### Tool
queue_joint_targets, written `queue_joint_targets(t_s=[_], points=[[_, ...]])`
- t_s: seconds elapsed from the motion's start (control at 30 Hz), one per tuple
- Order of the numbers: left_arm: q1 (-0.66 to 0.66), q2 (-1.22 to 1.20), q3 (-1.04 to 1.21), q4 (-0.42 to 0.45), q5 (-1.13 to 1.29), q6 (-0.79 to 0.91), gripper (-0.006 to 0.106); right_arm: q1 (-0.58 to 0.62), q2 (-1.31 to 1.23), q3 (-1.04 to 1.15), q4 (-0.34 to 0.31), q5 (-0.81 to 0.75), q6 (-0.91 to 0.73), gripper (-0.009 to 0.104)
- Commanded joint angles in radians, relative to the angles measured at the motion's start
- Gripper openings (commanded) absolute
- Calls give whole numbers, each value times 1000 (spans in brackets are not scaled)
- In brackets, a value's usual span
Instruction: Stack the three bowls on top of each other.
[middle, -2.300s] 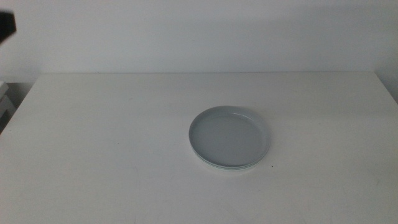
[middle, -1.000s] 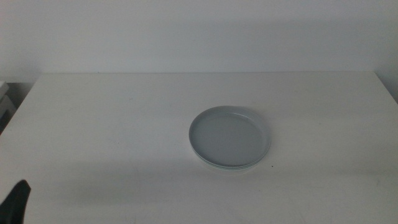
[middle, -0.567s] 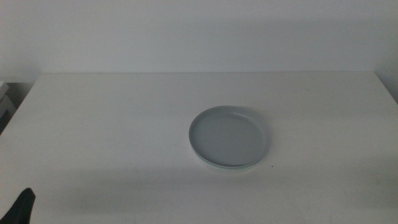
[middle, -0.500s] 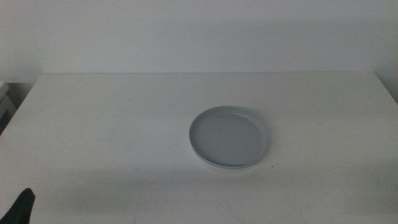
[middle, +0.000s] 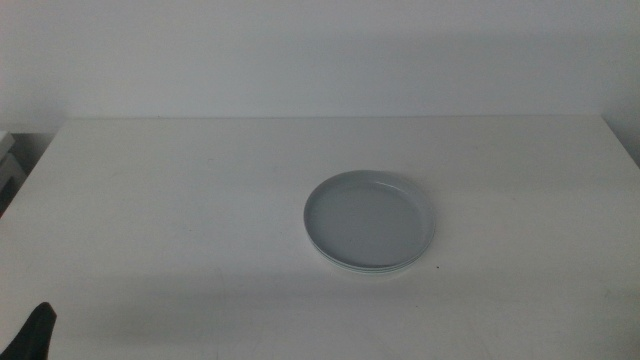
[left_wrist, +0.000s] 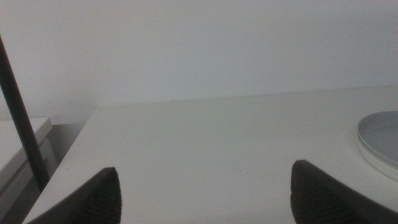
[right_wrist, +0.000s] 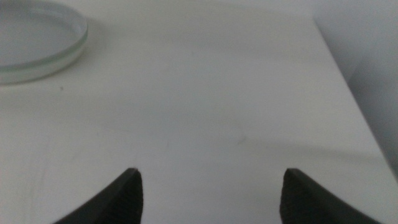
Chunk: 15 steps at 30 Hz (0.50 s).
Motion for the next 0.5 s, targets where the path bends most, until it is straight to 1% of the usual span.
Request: queue_joint_targets(t_s=[0.0,0.1,0.47], points=[[-2,11,6,-12,-79,-8,90,-5,-26,-1,-4,-100,-9,58],[-2,11,6,-10,-79,-8,90,-5,-26,16,-11,-123,-9,58],[-2,11,6,-10,-3,-8,90,-5,-26,16,-10,-122,-9,58]])
